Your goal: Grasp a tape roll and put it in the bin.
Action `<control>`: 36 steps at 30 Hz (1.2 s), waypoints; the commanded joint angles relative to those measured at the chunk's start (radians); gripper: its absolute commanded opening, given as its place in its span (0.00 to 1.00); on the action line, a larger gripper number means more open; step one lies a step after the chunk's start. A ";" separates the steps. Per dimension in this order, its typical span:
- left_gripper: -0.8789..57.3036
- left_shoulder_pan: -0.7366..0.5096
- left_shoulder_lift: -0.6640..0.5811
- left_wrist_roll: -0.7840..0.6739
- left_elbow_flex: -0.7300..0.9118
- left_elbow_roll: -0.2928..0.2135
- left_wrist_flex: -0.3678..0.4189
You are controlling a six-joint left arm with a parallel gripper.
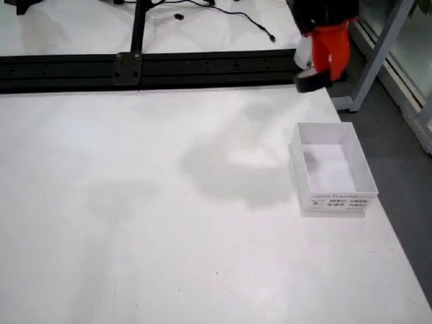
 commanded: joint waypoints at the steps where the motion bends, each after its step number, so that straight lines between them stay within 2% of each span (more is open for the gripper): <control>1: 0.00 0.149 0.092 -0.012 0.128 0.035 -0.098; 9: 0.00 0.157 0.209 -0.062 0.128 0.032 -0.184; 19: 0.00 0.168 0.267 -0.098 0.128 0.041 -0.250; 26: 0.00 0.172 0.347 -0.128 0.128 0.043 -0.325; 36: 0.01 0.178 0.364 -0.128 0.128 0.046 -0.335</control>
